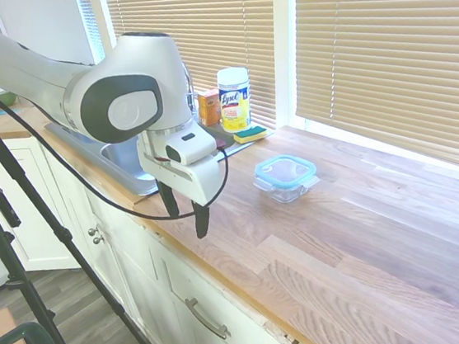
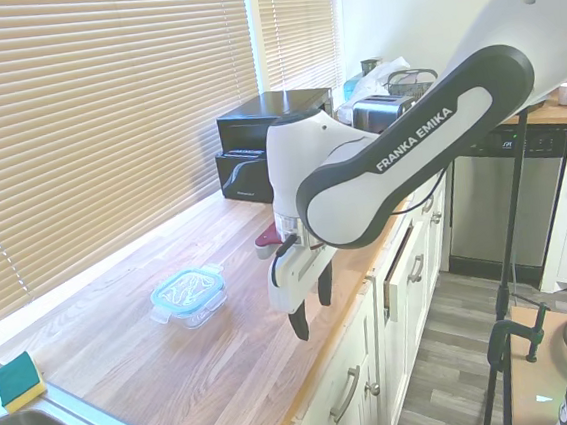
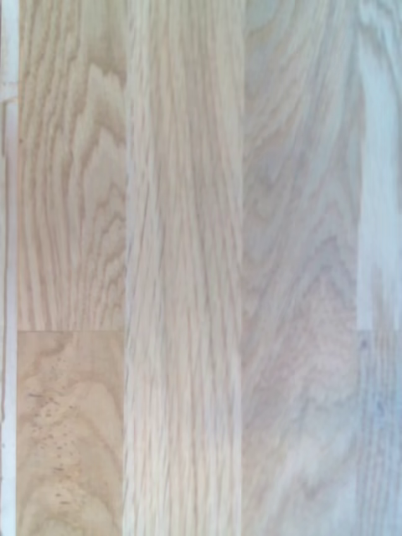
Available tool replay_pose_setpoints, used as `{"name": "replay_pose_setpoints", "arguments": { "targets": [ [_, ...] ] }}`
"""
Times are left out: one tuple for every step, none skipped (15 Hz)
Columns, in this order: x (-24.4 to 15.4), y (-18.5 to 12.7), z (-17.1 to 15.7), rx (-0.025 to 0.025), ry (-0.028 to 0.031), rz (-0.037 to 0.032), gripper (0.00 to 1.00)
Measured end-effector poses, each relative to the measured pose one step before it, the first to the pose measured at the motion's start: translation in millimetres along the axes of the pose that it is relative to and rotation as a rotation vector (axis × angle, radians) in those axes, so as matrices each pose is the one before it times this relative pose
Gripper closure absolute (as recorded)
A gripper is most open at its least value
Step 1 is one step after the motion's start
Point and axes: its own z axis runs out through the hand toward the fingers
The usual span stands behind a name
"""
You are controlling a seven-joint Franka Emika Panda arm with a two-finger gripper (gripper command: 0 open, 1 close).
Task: Uncover the lid of the food container
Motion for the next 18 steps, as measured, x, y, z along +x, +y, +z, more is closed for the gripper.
{"name": "replay_pose_setpoints", "arguments": {
  "targets": [
    [-0.02, -0.10, 0.38, 0.00182, -0.00331, -0.00165, 0.00],
    [0.36, -0.27, -0.47, 0.00546, -0.00442, -0.00341, 0.00],
    [0.70, -0.82, -0.60, 0.00357, 0.00306, 0.00033, 0.00],
    [1.50, -1.69, -1.01, 0.00655, 0.00575, 0.00254, 0.00],
    [3.07, -2.77, -1.72, 0.00679, 0.00518, 0.00372, 0.00],
    [5.36, -3.64, -2.02, 0.00682, 0.00426, 0.00709, 0.00],
    [8.49, -4.21, -2.52, 0.00823, 0.00461, 0.01483, 0.00],
    [12.01, -3.79, -3.39, 0.01004, 0.00521, 0.01931, 0.00],
    [15.13, -3.61, -4.34, 0.01262, 0.00532, 0.02668, 0.00],
    [15.56, -2.30, -2.84, 0.01015, 0.00422, 0.02532, 0.00],
    [16.34, -2.85, -2.23, 0.01024, 0.00146, 0.02495, 0.00],
    [15.41, -4.06, -2.37, 0.01476, -0.00768, 0.02683, 0.00],
    [16.49, -5.70, -3.13, 0.01783, -0.01389, 0.02378, 0.00],
    [16.96, -6.47, -2.68, 0.01949, -0.01903, 0.02172, 0.00],
    [16.11, -6.76, -1.91, 0.02140, -0.02357, 0.01822, 0.00],
    [14.80, -6.98, -0.57, 0.01794, -0.02435, 0.01691, 0.00],
    [14.08, -7.12, 0.54, 0.01631, -0.02501, 0.01793, 0.00],
    [12.90, -6.11, 1.10, 0.01601, -0.02580, 0.01441, 0.00]
  ]
}}
